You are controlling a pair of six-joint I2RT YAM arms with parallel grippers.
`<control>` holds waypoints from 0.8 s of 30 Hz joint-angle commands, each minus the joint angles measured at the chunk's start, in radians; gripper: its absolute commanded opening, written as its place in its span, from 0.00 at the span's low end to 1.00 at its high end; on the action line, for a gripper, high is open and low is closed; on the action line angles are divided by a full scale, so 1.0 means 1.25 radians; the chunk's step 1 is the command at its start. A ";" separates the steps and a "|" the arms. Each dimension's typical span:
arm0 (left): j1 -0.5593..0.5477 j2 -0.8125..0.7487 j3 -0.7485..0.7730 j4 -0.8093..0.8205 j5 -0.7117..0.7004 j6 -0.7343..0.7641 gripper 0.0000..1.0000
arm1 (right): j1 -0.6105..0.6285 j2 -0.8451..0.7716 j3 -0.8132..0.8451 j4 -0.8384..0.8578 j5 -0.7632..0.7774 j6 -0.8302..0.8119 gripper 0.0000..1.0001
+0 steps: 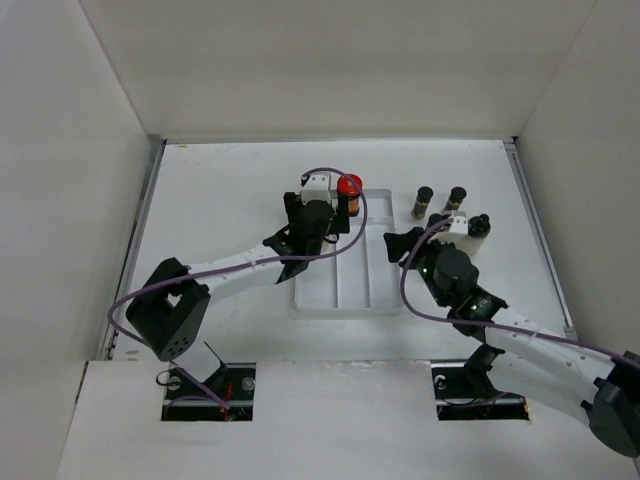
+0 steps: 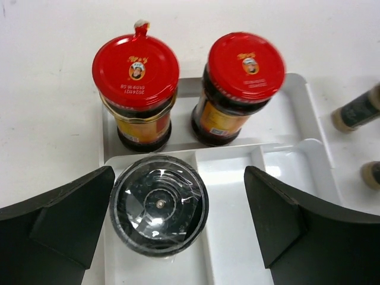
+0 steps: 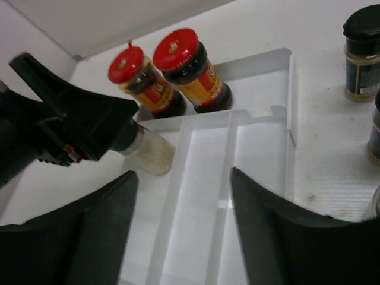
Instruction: Organize the condiment bottles
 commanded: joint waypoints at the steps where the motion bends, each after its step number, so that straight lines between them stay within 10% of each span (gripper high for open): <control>1: -0.024 -0.086 -0.027 0.085 -0.017 0.027 0.92 | 0.009 -0.048 0.052 -0.017 0.048 -0.010 0.54; 6: -0.053 -0.155 -0.070 0.112 -0.028 0.035 0.87 | 0.004 -0.099 0.074 -0.131 0.120 0.002 0.35; 15: -0.209 -0.142 -0.030 0.137 0.025 0.076 0.73 | -0.045 -0.227 0.079 -0.212 0.256 0.020 0.82; 24: -0.296 0.148 0.154 0.255 0.159 0.096 0.83 | -0.148 -0.342 0.196 -0.379 0.359 0.063 0.89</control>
